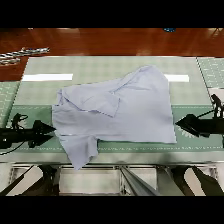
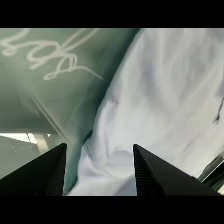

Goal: Fold the shirts.

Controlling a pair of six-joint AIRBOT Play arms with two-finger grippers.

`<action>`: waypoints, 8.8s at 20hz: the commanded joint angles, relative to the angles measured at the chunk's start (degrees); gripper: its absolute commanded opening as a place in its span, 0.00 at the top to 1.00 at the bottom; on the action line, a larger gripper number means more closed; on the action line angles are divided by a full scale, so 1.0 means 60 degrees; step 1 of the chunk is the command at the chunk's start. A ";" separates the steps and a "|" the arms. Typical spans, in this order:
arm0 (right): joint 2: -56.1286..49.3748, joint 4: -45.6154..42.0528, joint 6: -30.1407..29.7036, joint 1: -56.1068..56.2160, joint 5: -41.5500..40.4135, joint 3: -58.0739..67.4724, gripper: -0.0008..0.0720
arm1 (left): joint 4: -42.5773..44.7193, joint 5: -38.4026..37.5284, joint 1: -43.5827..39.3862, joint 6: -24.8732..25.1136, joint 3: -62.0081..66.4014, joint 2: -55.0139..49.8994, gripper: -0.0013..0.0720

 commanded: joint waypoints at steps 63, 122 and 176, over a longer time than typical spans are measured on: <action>0.1953 -0.0947 0.1606 0.2018 0.2470 0.9919 0.96 | 0.5213 -0.0481 -0.4838 -0.2987 1.0386 0.5683 0.96; -0.2484 0.2255 -0.1311 0.0393 -0.1027 0.2018 0.42 | 0.2761 -0.0368 -0.1789 -0.1118 0.1359 0.1060 0.29; -0.3905 0.2754 -0.1778 0.0273 -0.0583 0.0233 0.96 | -0.0616 0.0550 -0.2750 -0.0066 0.1457 -0.0586 0.96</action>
